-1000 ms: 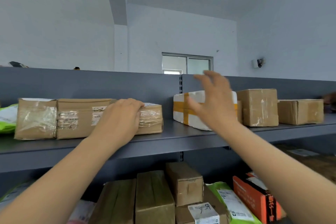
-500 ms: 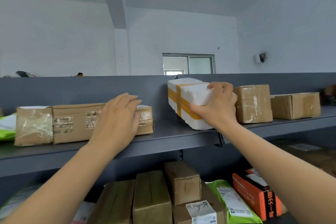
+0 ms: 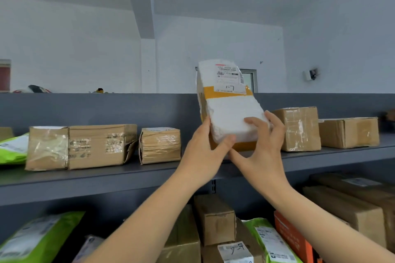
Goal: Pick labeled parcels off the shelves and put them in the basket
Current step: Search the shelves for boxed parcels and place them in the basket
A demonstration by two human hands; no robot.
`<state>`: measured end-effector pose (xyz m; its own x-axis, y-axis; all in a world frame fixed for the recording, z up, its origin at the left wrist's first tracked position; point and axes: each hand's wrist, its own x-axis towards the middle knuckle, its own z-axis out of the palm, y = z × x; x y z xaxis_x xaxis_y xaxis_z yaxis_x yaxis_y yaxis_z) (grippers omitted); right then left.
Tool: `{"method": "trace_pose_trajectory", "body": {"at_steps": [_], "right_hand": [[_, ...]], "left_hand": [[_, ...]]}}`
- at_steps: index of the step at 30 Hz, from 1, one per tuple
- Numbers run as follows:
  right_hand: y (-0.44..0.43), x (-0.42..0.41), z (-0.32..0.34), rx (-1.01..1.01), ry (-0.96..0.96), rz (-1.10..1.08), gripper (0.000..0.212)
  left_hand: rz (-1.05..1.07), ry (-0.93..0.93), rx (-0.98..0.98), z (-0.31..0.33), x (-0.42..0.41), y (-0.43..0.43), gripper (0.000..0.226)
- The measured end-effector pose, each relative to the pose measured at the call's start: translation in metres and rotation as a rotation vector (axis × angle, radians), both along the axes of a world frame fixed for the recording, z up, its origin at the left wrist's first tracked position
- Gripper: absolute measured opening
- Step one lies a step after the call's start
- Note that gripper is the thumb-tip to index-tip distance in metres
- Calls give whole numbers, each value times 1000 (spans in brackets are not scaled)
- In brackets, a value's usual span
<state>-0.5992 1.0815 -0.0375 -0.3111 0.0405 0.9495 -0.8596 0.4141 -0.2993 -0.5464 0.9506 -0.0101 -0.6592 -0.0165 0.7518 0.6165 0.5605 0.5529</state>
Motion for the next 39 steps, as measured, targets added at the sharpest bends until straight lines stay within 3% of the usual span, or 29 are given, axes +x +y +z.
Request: {"method": "trace_pose_trajectory", "body": {"at_steps": [14, 22, 27, 30, 34, 36, 39], "right_hand": [[5, 22, 9, 133, -123, 154, 69], [-5, 2, 23, 114, -234, 251, 70], [-10, -12, 26, 212, -263, 338, 71], [-5, -15, 26, 253, -279, 379, 71], [22, -29, 37, 204, -336, 395, 78], [40, -48, 46, 194, -386, 274, 81], [58, -75, 52, 366, -371, -71, 77]], "left_hand": [[100, 51, 72, 9, 8, -11, 50], [350, 12, -68, 20, 6, -32, 59], [519, 10, -116, 12, 1, -32, 71], [683, 158, -234, 10, -1, -24, 74], [747, 335, -541, 20, -7, -11, 53], [790, 326, -711, 27, -13, -2, 51], [847, 290, -826, 36, -24, 7, 55]]}}
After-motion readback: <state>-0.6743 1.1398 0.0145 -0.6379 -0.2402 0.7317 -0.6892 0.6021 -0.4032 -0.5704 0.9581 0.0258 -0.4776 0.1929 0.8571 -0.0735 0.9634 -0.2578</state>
